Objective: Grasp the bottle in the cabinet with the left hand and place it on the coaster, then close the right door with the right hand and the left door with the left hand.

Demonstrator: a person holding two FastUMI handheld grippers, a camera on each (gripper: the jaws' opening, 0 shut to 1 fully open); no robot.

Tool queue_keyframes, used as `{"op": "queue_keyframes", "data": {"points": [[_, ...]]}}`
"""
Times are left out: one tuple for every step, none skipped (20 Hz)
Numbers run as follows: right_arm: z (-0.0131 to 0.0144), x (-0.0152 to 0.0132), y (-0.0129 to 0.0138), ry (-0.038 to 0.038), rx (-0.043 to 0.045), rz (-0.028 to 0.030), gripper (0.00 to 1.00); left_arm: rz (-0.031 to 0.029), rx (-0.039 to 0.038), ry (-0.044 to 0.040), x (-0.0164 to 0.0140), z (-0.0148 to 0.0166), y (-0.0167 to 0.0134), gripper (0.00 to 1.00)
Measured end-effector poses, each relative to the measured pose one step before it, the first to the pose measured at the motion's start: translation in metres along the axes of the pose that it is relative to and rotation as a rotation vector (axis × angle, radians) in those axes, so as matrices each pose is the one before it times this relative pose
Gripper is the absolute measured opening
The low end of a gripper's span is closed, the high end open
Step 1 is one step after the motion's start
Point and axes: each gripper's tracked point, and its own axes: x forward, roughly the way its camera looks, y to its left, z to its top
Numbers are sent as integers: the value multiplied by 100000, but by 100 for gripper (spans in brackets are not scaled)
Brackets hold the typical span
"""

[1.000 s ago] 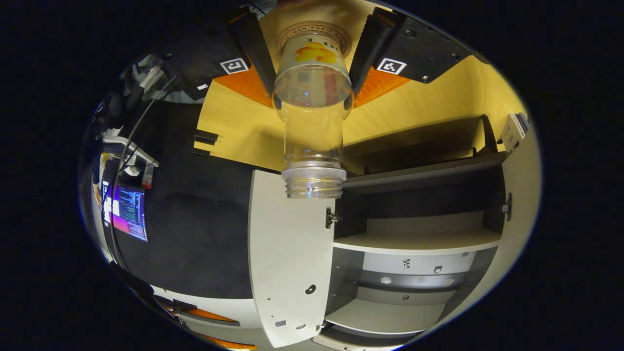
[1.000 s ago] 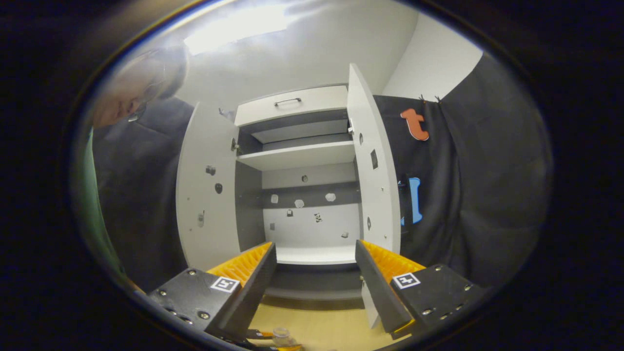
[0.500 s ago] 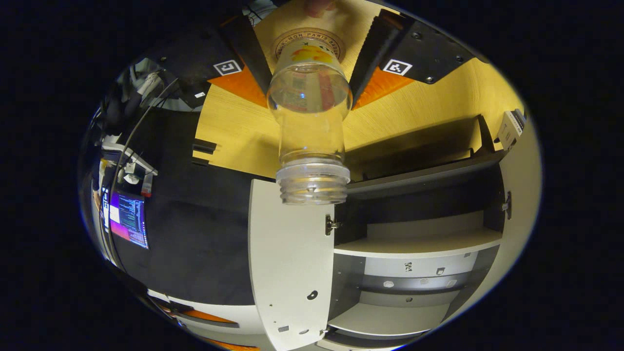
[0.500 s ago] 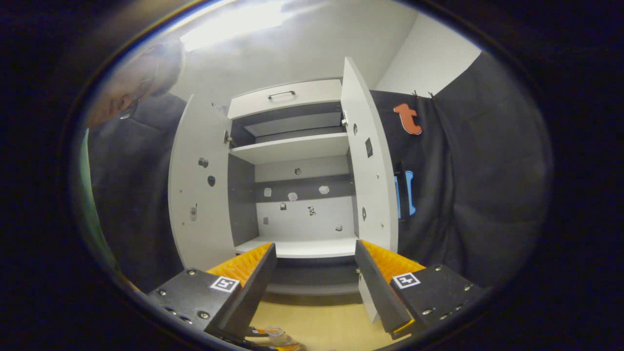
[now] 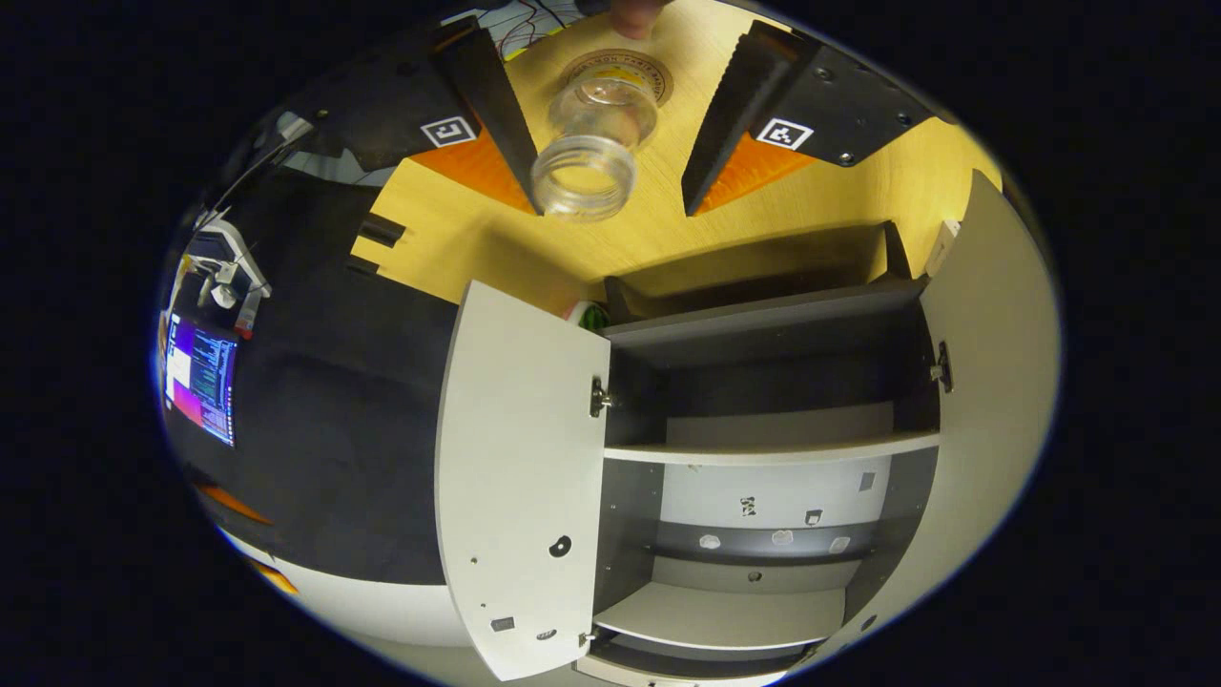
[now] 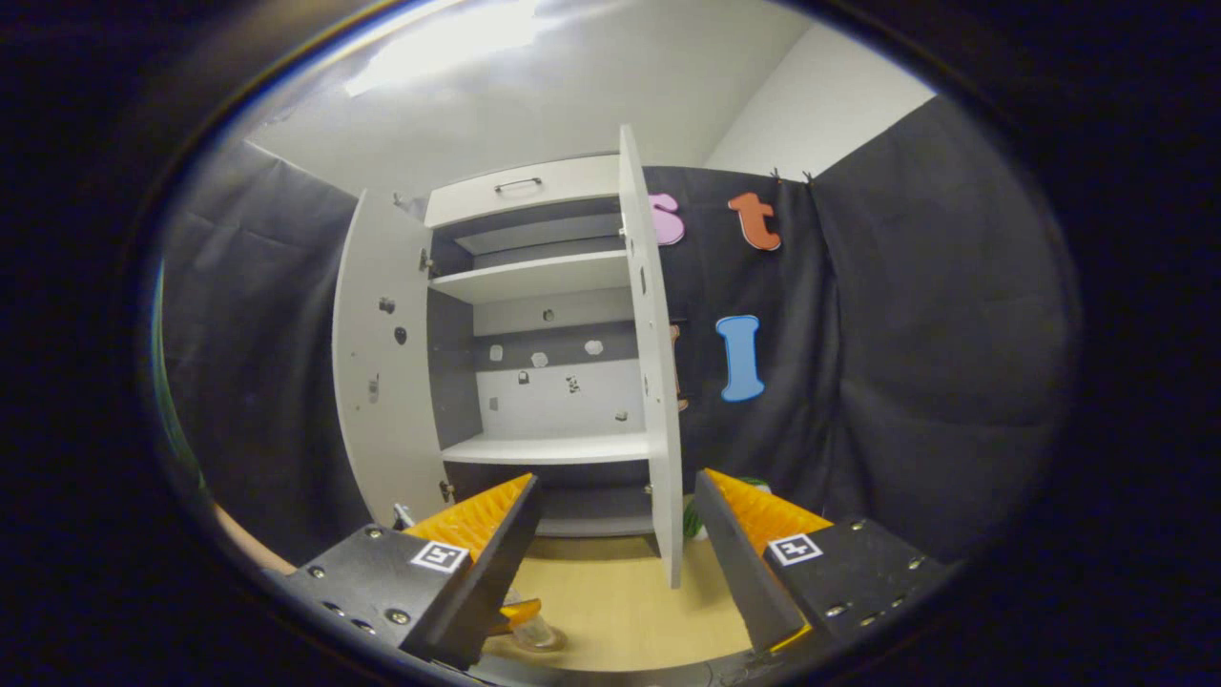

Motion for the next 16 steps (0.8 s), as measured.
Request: {"op": "queue_keyframes", "data": {"points": [[332,-571,-608,-379,1897,-740,98,-452,331,-924,-490,1117,-505,91],[321,-585,-607,-353,1610,-874,98,-455,669,-1341,-513,961,-650,91],[624,-482,-749,-1027,1218,-1380,98,771,812,72,-711,786,-214,91],[871,-442,-709,-1586,954,-1129,98,720,985,776,-681,306,-49,91],[809,-387,-616,-1607,415,-1170,98,1269,218,720,-681,616,87,91],[1036,-341,-883,-2425,126,-1996,98,961,-222,1756,-617,532,17,91],[1051,-298,-896,-2338,38,-1501,98,1204,132,1178,-765,842,62,91],[858,-336,-713,-1978,-311,-822,98,1022,21,-1582,-578,1560,131,91],[506,-320,-952,-1246,-539,-1672,98,180,-512,-842,-326,1441,-74,91],[412,21,-1053,-672,-499,-2102,98,110,-839,-1998,-590,1724,-49,91],[141,42,-1031,180,-414,-1796,98,-422,-680,-984,-363,1681,-198,91],[121,348,-918,629,-459,-2013,98,548,-408,-1900,-338,1459,-23,91],[33,470,-988,699,-784,-2275,98,1560,43,-1111,-226,1694,269,92],[161,716,-734,623,-1106,-1895,98,1577,741,-410,58,783,363,96],[45,674,-456,794,-1516,-1086,98,531,33,-1520,-247,1509,127,96],[252,840,-213,68,-1714,-146,98,117,-452,-1315,-111,1402,-71,96]]}}
